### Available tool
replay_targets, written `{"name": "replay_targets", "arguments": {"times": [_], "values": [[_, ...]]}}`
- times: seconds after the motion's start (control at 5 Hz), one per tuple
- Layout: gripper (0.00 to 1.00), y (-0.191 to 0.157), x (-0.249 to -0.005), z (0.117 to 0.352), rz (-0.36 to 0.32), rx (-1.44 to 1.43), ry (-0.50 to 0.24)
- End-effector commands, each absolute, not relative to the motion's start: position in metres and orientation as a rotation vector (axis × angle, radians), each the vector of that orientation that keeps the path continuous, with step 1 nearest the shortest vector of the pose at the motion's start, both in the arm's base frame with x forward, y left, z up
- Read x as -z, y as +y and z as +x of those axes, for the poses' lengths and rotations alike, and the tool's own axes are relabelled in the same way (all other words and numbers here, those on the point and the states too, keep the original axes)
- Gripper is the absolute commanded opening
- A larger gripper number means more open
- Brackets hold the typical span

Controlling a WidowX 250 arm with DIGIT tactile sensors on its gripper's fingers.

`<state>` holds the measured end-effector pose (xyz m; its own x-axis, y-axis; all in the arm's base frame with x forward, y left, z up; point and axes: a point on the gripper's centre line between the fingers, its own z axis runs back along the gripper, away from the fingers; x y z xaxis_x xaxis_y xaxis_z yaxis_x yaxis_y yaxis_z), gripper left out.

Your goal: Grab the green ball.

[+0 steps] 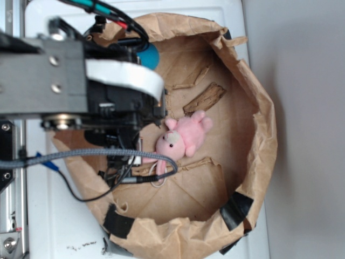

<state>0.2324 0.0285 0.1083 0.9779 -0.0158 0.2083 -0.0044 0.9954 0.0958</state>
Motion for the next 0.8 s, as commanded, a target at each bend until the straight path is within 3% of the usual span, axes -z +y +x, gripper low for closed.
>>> {"name": "replay_targets", "arguments": {"times": [0.0,0.6], "values": [[1.0,0.041,-0.092,0.238,0.094,0.045,-0.194],[1.0,0.056,-0.046,0.238,0.06,0.105,-0.132]]}}
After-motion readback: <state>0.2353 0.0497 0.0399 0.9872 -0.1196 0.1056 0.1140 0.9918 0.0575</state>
